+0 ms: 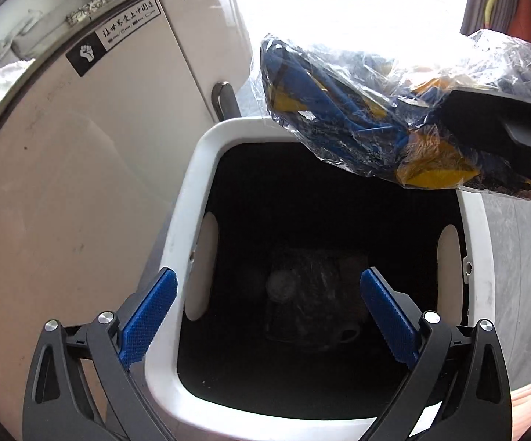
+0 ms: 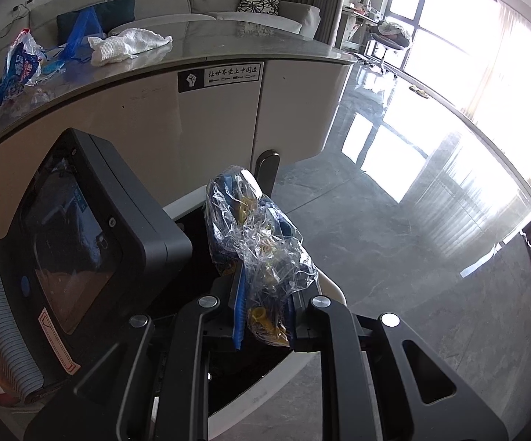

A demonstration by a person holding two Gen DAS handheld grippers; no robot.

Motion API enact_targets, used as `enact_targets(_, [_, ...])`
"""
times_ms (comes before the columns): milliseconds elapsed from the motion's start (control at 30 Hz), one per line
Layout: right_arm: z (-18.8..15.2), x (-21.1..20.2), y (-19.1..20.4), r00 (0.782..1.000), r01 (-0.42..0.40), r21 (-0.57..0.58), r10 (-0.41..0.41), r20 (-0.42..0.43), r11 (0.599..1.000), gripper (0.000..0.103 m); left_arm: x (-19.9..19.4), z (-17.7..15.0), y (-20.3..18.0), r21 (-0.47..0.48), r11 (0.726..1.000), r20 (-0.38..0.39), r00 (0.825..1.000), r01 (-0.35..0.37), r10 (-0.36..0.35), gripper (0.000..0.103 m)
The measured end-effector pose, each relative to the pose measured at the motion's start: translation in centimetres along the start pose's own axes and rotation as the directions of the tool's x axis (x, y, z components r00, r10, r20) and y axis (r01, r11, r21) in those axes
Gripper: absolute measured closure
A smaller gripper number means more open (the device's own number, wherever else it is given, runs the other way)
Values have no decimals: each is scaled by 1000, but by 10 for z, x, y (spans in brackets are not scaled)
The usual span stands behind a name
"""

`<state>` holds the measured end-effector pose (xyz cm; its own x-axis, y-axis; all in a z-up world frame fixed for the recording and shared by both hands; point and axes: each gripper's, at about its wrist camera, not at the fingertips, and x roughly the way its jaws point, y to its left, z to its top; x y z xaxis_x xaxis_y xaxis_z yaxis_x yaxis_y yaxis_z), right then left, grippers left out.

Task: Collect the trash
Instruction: 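Lower the toy bag into the bin and open the right gripper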

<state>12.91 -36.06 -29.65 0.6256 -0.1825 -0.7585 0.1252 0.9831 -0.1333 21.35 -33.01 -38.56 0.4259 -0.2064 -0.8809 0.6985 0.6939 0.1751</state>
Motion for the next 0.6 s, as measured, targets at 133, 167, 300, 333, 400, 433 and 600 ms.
enact_targets(133, [1, -3, 0, 1000, 0, 7, 0, 13, 1000, 85, -15, 4, 5, -3, 1000, 39, 999, -17, 17, 3])
enact_targets(167, [1, -3, 1, 1000, 0, 9, 0, 15, 1000, 85, -18, 5, 5, -5, 1000, 46, 999, -23, 23, 3])
enact_targets(300, [1, -7, 1, 1000, 0, 15, -1, 26, 1000, 85, -27, 11, 12, -18, 999, 60, 998, -32, 33, 3])
enact_targets(333, [0, -8, 1, 1000, 1, 15, -1, 28, 1000, 85, -32, 10, 12, -22, 999, 62, 997, -33, 34, 3])
enact_targets(400, [1, -8, 1, 999, 2, 17, -3, 32, 1000, 85, -37, 8, 12, -27, 999, 68, 997, -37, 38, 3])
enact_targets(433, [1, -8, 1, 999, 2, 19, -3, 33, 1000, 84, -40, 6, 14, -29, 999, 74, 996, -41, 43, 3])
enact_targets(600, [1, -7, 3, 1000, -6, 23, 5, 28, 1000, 84, -53, 3, 31, -41, 997, 103, 993, -62, 66, 3])
